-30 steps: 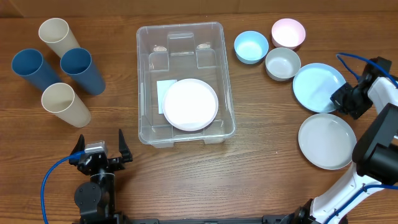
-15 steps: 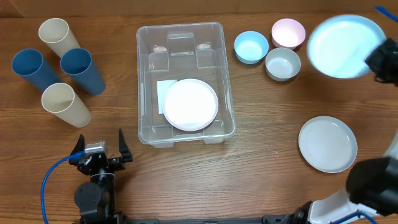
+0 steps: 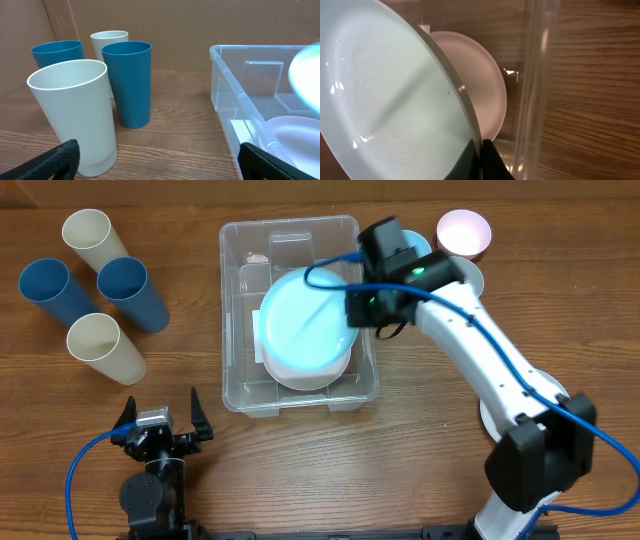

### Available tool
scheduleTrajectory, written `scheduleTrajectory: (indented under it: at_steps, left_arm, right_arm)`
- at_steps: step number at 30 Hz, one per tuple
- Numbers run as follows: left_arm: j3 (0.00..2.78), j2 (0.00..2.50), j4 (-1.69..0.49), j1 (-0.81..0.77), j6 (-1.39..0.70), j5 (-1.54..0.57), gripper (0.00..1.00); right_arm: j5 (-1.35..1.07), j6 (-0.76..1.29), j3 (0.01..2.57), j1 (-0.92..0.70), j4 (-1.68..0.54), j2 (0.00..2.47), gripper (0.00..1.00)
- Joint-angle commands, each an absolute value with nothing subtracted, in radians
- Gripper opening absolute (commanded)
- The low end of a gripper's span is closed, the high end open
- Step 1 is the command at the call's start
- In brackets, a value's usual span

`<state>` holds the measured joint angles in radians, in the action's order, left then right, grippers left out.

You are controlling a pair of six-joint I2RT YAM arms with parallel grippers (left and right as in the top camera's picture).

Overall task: Pack container
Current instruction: 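Lower the light-blue plate onto the white plate in the bin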

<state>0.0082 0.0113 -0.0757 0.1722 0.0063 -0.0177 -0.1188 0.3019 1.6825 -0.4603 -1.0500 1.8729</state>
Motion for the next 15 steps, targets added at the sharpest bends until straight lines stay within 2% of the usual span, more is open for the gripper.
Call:
scheduleTrajectory:
  at_steps: [1, 5, 6, 7, 8, 15]
  left_arm:
    - [0.005, 0.004, -0.078, 0.179, 0.020, -0.019, 1.00]
    - [0.005, 0.004, -0.078, 0.179, 0.020, -0.019, 1.00]
    - [0.005, 0.004, -0.078, 0.179, 0.020, -0.019, 1.00]
    - [0.005, 0.004, -0.078, 0.179, 0.020, -0.019, 1.00]
    - [0.005, 0.004, -0.078, 0.179, 0.020, -0.019, 1.00]
    - [0.005, 0.004, -0.078, 0.179, 0.020, -0.019, 1.00]
  right_arm:
    - [-0.124, 0.339, 1.612, -0.512, -0.980, 1.865, 0.04]
    - [-0.121, 0.368, 1.465, -0.534, -0.828, 1.866, 0.04]
    - [-0.121, 0.368, 1.441, -0.533, -0.803, 1.867, 0.07]
    - [-0.120, 0.367, 1.423, -0.533, -0.787, 1.867, 0.23]
    - [-0.109, 0.367, 1.422, -0.533, -0.788, 1.867, 0.27]
    - [-0.091, 0.339, 1.422, -0.533, -0.786, 1.867, 0.26]
